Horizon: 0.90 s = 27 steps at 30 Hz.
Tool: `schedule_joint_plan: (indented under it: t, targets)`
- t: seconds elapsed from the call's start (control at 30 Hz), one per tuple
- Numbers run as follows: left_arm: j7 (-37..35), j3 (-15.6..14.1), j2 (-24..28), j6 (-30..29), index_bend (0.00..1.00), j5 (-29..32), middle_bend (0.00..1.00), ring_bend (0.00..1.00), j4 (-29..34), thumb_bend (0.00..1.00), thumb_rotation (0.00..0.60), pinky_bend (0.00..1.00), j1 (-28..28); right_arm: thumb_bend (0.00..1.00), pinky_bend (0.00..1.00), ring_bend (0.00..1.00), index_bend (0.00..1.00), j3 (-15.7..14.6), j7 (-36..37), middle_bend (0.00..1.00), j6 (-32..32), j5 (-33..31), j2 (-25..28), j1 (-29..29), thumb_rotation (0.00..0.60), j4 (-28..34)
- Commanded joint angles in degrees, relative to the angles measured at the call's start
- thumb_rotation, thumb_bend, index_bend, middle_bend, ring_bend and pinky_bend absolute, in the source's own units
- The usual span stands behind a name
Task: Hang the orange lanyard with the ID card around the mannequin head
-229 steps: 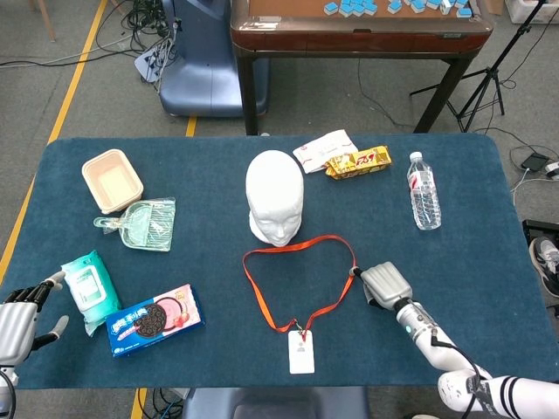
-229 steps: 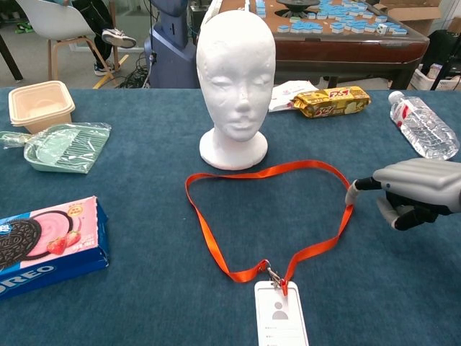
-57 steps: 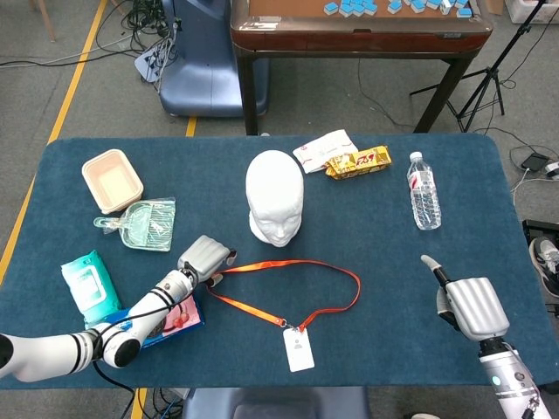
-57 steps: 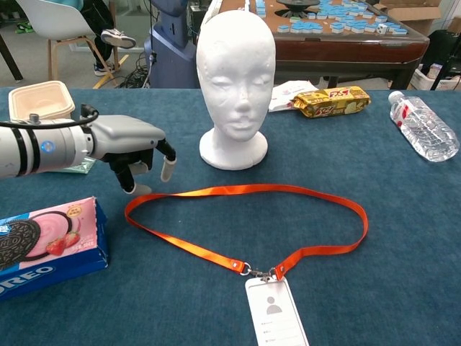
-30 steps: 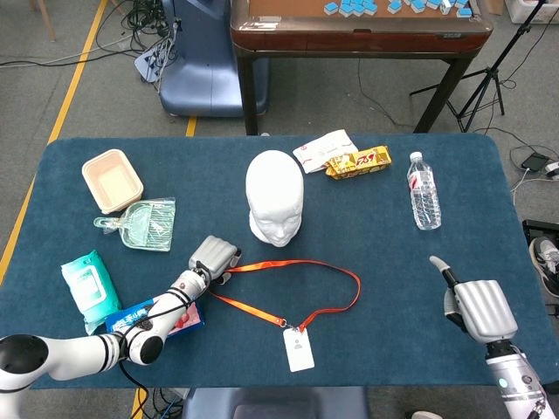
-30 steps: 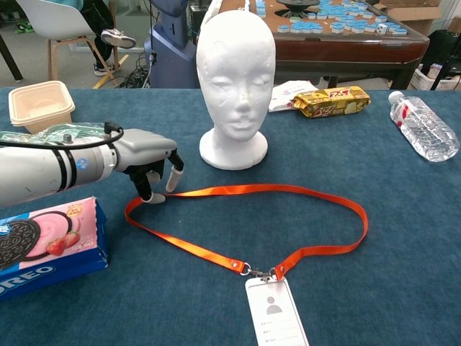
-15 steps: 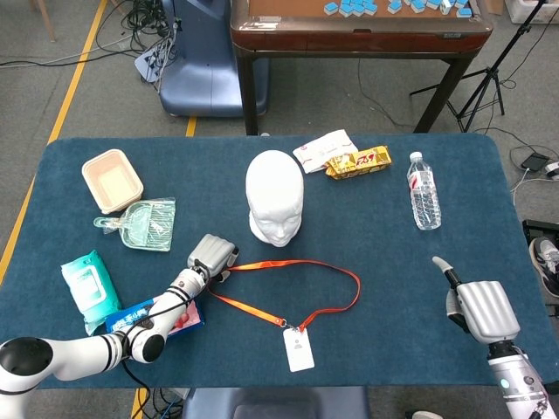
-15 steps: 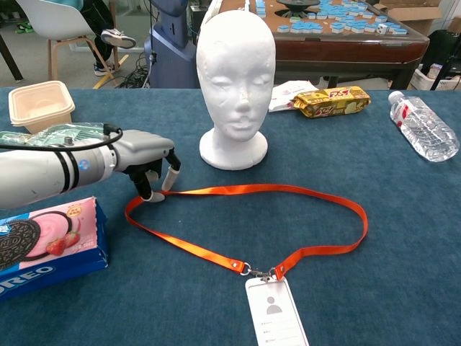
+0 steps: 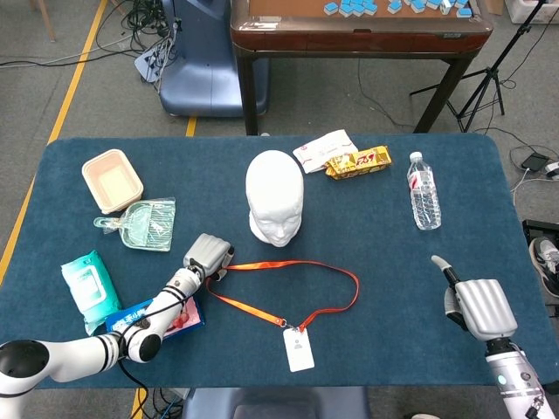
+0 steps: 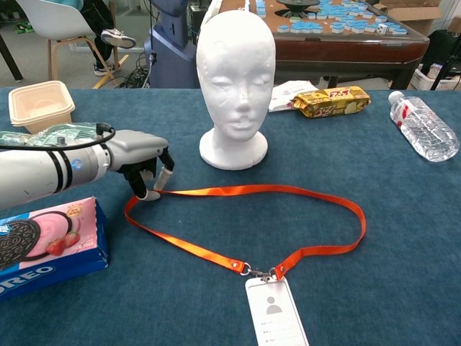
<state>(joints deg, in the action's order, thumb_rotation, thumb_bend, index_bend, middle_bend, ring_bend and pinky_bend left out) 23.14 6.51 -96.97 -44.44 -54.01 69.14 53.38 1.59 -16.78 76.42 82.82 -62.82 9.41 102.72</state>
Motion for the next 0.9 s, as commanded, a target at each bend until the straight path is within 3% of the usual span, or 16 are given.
schedule_joint_plan:
  t: [0.03, 0.2, 0.43, 0.63, 0.9]
  targets:
    - [-0.68, 0.06, 0.19, -0.12, 0.61, -0.58, 0.96, 0.94, 0.20, 0.30, 0.600, 0.83, -0.34, 0.59, 0.93, 0.81, 0.15, 0.55, -1.02, 0.76, -1.04, -0.70, -0.95, 0.90, 0.600, -0.07]
    - [-2.29, 0.25, 0.59, -0.24, 0.62, -2.19, 0.97, 0.94, 0.77, 0.30, 0.600, 0.83, -0.86, 0.38, 0.96, 0.85, 0.15, 2.26, -3.26, 0.80, -4.15, -3.26, -4.07, 3.58, 0.600, -0.93]
    - [-3.29, 0.11, 1.66, -0.80, 0.62, -4.00, 0.97, 0.94, 2.67, 0.30, 0.600, 0.83, -1.64, 0.34, 1.00, 0.92, 0.29, 4.47, -6.61, 0.86, -8.40, -5.55, -10.85, 8.31, 0.600, -6.68]
    - [-3.56, 0.24, 2.24, -1.01, 0.62, -4.51, 0.97, 0.94, 4.13, 0.30, 0.600, 0.83, -2.00, 0.24, 1.00, 1.00, 0.43, 6.78, -7.87, 0.99, -9.68, -6.63, -18.14, 12.07, 0.600, -11.76]
    - [-3.13, 0.32, 2.52, -1.16, 0.62, -4.44, 0.97, 0.94, 4.91, 0.30, 0.600, 0.83, -2.27, 0.19, 1.00, 1.00, 0.50, 9.68, -10.88, 1.00, -10.90, -10.31, -26.42, 16.27, 0.600, -17.47]
